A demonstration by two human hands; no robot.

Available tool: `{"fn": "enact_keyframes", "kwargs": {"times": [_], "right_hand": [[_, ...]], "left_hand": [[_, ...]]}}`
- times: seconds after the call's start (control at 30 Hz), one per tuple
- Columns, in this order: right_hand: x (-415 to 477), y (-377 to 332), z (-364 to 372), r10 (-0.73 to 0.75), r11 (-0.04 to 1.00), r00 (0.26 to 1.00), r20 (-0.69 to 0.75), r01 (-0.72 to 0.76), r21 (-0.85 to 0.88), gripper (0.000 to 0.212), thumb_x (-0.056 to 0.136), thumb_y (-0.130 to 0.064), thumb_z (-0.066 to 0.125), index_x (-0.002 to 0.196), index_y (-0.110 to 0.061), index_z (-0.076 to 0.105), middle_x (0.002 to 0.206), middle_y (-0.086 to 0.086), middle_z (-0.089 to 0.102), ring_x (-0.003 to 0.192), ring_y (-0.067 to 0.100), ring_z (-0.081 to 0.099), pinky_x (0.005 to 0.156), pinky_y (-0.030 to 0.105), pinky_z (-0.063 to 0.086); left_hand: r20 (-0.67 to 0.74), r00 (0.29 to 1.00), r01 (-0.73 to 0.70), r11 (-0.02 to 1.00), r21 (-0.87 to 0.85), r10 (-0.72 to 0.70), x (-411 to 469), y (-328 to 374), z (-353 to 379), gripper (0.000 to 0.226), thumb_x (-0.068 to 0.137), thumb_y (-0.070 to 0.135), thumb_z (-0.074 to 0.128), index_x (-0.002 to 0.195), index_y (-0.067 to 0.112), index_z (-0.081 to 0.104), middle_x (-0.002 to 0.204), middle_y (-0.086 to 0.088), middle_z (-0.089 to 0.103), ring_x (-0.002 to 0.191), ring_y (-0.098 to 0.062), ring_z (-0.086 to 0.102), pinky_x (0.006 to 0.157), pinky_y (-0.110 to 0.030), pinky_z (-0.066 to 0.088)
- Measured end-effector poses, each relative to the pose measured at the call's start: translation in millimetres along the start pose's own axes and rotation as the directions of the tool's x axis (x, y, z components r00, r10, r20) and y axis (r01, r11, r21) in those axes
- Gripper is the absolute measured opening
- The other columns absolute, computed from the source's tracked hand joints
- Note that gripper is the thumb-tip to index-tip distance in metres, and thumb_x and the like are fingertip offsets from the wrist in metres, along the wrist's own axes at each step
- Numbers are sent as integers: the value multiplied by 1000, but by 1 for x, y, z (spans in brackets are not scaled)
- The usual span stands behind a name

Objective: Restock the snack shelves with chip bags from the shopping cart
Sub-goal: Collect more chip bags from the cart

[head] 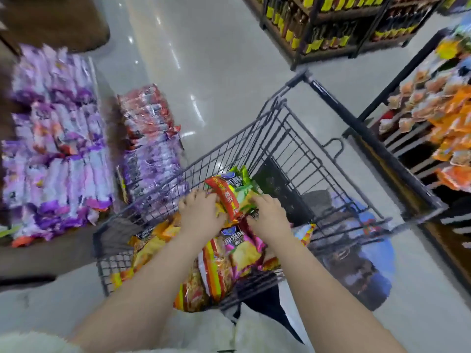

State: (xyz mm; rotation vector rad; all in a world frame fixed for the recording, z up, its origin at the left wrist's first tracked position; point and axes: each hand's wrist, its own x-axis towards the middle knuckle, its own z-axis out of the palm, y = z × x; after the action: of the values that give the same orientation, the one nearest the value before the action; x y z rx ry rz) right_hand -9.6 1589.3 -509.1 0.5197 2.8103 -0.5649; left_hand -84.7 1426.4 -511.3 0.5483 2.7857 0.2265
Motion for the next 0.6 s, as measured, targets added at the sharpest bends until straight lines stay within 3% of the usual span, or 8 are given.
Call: {"fn": "enact_keyframes", "kwargs": {"times": [0.13, 0.23, 0.37, 0.5, 0.6], "right_hand": [[65, 25, 4, -89, 996, 984, 153, 92, -11, 46, 84, -28, 64, 129, -21, 53, 128, 4, 53, 121, 29, 45, 95, 38, 41], [112, 46, 14, -55, 996, 962, 267, 36, 76, 47, 83, -28, 67, 128, -20, 54, 126, 7, 54, 121, 30, 46, 96, 40, 43], [160, 72, 35, 32, 959, 920, 391, -139, 248, 56, 80, -23, 73, 132, -17, 53, 129, 12, 54, 122, 32, 50, 100, 35, 43], [189, 93, 62, 64, 942, 884, 463, -206, 265, 69, 83, -24, 70, 143, -12, 40, 142, 15, 44, 129, 33, 44, 106, 38, 37], [201, 105, 81, 62, 925, 839, 540, -252, 285, 66, 88, -27, 64, 146, -16, 35, 146, 15, 42, 130, 33, 43, 106, 37, 37]], "left_hand": [[39, 981, 192, 981, -16, -191, 35, 11, 22, 40, 85, 47, 57, 122, 32, 56, 127, 2, 56, 123, -27, 43, 99, -44, 33], [193, 923, 372, 901, -225, -333, 59, 23, 44, 42, 80, 45, 67, 119, 33, 60, 123, 0, 58, 121, -29, 47, 96, -42, 40], [404, 816, 578, 573, -581, -414, 82, 32, 85, 59, 76, 25, 82, 128, 14, 57, 126, -10, 58, 114, -25, 55, 94, -31, 44], [539, 682, 714, 289, -638, -495, 103, 40, 121, 76, 78, 19, 82, 142, 12, 41, 120, -6, 48, 113, -20, 51, 90, -27, 42], [605, 611, 740, 95, -666, -510, 117, 41, 142, 83, 78, 21, 82, 146, 12, 35, 124, -11, 58, 109, -24, 61, 95, -40, 51]]}}
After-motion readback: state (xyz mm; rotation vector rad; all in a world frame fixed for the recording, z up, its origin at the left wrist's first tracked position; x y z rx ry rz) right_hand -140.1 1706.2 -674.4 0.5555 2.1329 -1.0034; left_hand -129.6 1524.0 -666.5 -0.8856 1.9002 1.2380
